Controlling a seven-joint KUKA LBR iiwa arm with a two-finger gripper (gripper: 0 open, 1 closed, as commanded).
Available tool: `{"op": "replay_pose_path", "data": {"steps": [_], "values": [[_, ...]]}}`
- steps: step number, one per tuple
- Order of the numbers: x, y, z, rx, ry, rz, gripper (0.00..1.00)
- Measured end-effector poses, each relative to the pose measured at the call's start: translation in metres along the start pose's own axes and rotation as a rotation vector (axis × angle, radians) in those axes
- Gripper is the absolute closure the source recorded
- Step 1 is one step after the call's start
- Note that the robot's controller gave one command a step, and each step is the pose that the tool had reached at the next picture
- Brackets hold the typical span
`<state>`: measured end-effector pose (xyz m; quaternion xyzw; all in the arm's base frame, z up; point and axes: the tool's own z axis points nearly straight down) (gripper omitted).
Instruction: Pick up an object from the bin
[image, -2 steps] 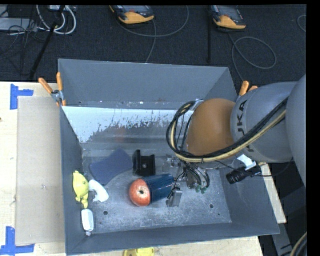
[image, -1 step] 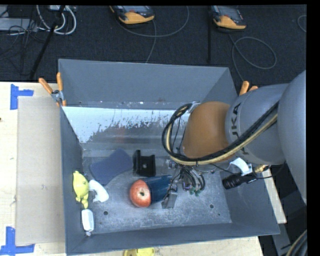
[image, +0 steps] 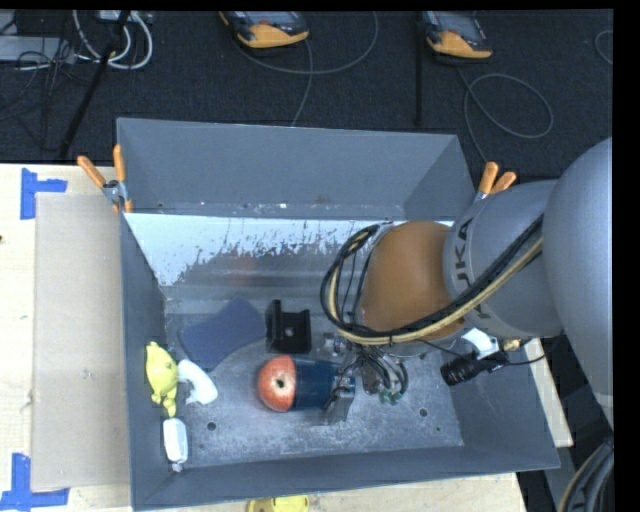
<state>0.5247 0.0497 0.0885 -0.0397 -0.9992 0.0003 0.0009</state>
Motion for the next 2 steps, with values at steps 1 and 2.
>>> {"op": "replay_pose_path", "data": {"steps": [1,2], "values": [[0.0,0.0,0.0,0.0,0.0,0.0,1.0],[0.002,-0.008,-0.046,0.0,0.007,0.0,1.0]]}}
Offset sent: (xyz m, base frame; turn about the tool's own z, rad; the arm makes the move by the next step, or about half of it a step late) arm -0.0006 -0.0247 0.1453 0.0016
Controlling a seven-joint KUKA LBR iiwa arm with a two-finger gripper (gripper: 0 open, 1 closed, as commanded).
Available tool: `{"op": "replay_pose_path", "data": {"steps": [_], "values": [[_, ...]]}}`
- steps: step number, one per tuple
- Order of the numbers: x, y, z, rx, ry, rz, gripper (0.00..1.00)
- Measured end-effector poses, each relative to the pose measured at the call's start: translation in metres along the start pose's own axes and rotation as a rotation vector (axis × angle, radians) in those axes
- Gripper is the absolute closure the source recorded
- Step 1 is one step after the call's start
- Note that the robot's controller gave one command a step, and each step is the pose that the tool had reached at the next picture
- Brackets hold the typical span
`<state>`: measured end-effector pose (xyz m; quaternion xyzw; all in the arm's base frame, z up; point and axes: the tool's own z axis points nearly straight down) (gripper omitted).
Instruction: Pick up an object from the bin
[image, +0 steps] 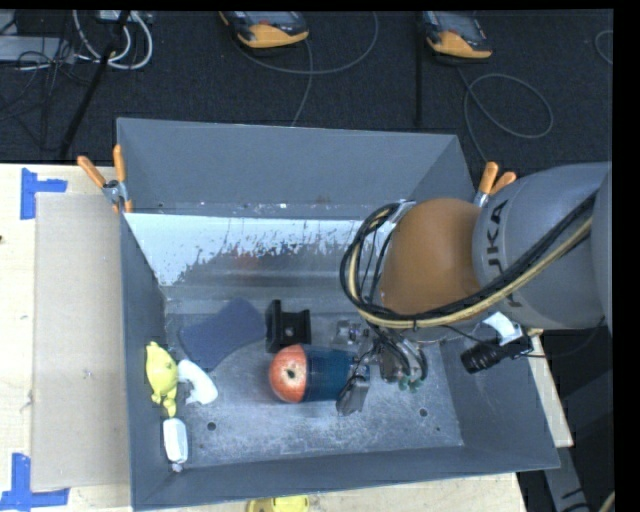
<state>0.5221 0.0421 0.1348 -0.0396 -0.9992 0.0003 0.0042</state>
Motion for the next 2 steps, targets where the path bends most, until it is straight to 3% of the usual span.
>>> {"op": "replay_pose_path", "data": {"steps": [1,2], "values": [[-0.0054,-0.0054,-0.0149,-0.002,-0.023,-0.059,1.0],[-0.011,-0.0096,-0.021,0.001,0.006,-0.081,1.0]]}}
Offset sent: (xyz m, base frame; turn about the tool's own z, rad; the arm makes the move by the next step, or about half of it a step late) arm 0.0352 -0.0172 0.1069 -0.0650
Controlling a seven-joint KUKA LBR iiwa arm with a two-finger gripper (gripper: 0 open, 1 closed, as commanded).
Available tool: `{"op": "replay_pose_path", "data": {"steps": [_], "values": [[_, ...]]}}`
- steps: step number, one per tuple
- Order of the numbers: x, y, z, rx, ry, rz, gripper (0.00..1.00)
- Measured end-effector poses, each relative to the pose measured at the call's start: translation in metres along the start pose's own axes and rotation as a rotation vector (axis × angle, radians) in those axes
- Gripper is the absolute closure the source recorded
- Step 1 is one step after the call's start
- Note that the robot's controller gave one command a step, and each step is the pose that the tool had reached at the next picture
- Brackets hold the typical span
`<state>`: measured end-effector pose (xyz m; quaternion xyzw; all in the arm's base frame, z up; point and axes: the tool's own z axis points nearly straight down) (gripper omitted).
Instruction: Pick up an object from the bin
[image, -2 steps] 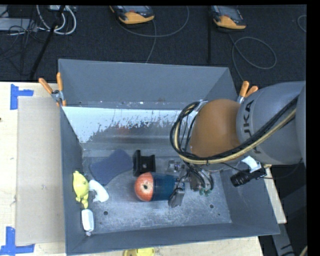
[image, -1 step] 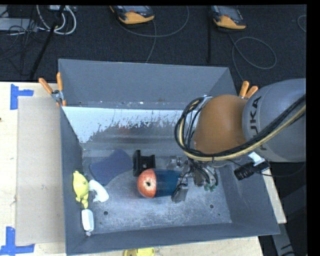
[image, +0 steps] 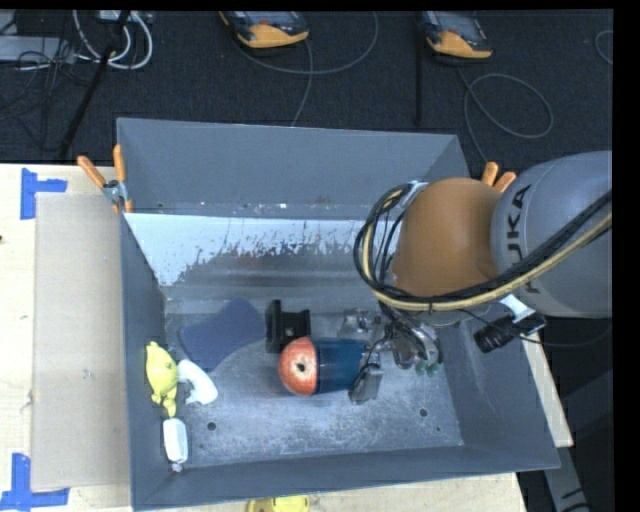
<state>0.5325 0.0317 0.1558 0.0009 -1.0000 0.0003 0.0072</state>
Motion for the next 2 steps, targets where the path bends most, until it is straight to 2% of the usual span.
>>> {"op": "replay_pose_path", "data": {"steps": [1,2], "values": [[-0.015,0.001,0.001,-0.002,-0.031,0.031,1.0],[-0.005,0.007,0.075,-0.001,-0.016,0.035,1.0]]}}
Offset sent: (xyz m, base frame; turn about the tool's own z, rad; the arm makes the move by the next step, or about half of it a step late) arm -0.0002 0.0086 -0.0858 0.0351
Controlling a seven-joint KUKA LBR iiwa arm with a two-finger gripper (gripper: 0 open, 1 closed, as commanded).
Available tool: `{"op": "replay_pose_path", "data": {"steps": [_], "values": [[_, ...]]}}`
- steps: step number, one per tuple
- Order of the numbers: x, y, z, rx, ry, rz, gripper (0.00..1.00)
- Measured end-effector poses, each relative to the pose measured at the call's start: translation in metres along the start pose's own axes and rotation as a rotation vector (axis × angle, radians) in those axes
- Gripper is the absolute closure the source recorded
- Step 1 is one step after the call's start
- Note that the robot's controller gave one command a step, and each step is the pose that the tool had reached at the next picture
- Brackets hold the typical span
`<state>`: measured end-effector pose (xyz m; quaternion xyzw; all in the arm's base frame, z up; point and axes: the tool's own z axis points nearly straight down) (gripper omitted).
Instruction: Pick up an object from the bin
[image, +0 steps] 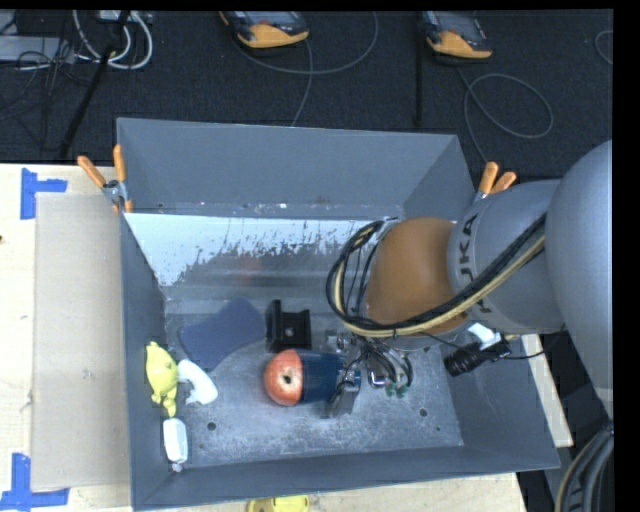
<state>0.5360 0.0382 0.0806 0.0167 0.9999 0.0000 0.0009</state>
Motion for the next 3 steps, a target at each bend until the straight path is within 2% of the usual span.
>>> {"op": "replay_pose_path", "data": {"steps": [1,2,3], "values": [[-0.002,-0.003,-0.027,0.001,0.012,-0.005,1.0],[-0.02,-0.023,-0.109,0.0,0.002,-0.155,1.0],[-0.02,-0.023,-0.109,0.0,0.002,-0.154,1.0]]}}
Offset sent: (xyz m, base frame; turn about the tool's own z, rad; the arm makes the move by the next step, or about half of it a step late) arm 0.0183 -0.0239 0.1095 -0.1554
